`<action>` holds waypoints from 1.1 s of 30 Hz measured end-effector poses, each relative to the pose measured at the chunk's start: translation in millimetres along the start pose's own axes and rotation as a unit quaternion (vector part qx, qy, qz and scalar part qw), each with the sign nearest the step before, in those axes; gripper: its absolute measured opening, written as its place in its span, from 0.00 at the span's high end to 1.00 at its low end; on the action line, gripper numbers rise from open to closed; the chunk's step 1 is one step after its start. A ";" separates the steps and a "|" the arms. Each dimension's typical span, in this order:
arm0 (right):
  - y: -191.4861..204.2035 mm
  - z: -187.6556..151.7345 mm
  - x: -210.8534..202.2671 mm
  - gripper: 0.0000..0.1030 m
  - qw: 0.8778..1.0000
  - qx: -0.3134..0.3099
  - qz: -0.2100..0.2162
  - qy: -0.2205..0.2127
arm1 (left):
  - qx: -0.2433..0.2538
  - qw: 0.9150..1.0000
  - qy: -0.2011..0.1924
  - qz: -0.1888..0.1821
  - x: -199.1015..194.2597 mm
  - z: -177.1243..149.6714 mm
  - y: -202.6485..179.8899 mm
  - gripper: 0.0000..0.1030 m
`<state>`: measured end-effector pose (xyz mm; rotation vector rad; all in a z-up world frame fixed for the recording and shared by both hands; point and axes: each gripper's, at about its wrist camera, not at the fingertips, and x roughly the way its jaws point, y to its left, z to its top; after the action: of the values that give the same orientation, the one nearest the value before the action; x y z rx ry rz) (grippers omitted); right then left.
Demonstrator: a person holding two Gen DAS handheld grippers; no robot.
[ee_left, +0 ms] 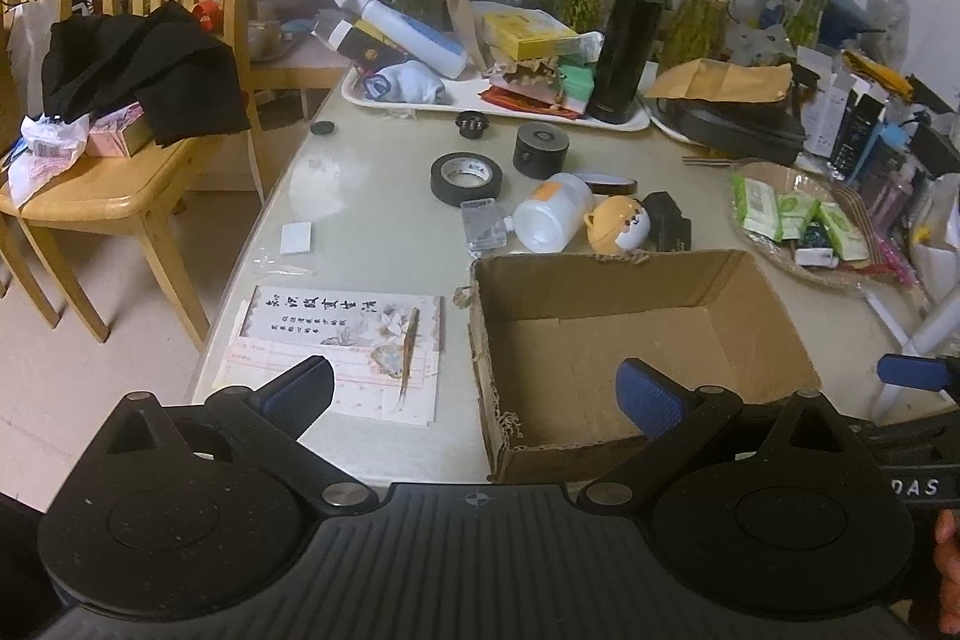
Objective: Organize rigid objects
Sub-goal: 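Move both tools over the table toward the cardboard box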
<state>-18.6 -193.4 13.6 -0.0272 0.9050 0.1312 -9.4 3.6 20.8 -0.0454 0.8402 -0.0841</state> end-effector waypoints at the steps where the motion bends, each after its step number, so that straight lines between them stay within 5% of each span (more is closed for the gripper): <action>1: -1.3 0.0 1.4 0.00 1.000 0.005 -0.001 0.002 | 0.000 1.000 0.001 -0.001 0.6 0.1 -0.9 0.01; 20: 4.7 8.4 -1.8 0.00 1.000 -0.021 0.019 -0.010 | -0.026 1.000 0.008 0.000 0.0 4.0 4.7 0.01; 25: 2.8 21.1 3.9 0.00 0.999 -0.012 0.046 0.022 | -0.011 1.000 0.018 -0.001 0.5 5.3 0.8 0.01; 33: -6.2 52.9 16.4 0.00 0.996 -0.024 0.084 0.010 | 0.020 1.000 0.009 -0.006 -1.6 28.0 -8.3 0.01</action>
<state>33.5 -193.7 33.2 0.0027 0.9235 0.3093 9.9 -4.3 41.3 -0.0124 0.8553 -0.1132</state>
